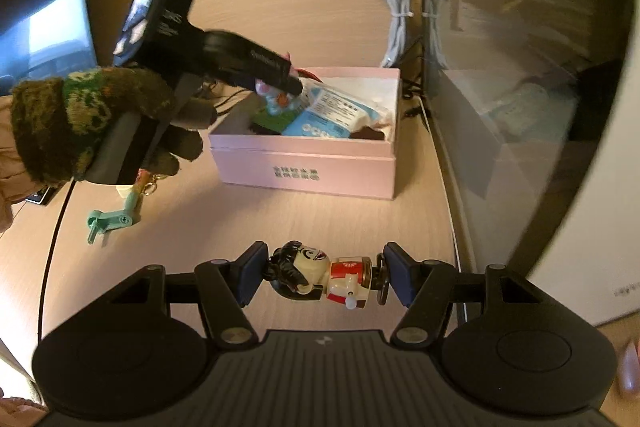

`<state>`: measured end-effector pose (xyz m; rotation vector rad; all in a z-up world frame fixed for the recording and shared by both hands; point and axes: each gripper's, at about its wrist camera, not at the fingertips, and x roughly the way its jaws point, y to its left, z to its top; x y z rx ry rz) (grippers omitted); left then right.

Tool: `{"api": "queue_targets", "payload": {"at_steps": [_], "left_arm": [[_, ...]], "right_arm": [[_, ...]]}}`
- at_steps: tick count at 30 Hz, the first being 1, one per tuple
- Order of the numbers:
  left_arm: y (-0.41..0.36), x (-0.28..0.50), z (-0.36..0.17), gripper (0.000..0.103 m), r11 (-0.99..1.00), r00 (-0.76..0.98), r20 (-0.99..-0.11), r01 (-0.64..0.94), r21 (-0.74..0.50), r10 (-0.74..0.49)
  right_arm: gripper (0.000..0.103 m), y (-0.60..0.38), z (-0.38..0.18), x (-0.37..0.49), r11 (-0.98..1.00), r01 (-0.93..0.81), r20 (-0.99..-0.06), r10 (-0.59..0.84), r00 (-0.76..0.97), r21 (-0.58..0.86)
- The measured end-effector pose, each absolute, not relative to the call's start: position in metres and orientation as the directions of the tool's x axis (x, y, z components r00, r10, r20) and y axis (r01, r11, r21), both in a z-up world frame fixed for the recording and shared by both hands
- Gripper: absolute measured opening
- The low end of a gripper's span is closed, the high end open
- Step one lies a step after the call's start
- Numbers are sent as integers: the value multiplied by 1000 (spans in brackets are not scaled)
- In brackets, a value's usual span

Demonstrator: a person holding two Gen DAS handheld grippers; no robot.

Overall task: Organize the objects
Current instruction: 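Lower the pink pig figurine into the pink box and open the left tool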

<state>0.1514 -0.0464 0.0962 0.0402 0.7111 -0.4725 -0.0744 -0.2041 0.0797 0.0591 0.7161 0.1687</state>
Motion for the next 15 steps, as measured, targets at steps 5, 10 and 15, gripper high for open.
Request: {"api": "queue_targets", "payload": {"at_steps": [5, 10, 15], "left_arm": [[-60, 155, 84, 49, 860, 569, -723, 506, -68, -392], [-51, 145, 82, 50, 886, 637, -665, 456, -82, -390], [-8, 117, 108, 49, 910, 718, -558, 326, -257, -415]], "right_arm": [[64, -195, 82, -55, 981, -161, -644, 194, 740, 111], [64, -184, 88, -55, 981, -166, -628, 192, 754, 101], [64, -188, 90, -54, 986, -136, -628, 165, 760, 95]]}}
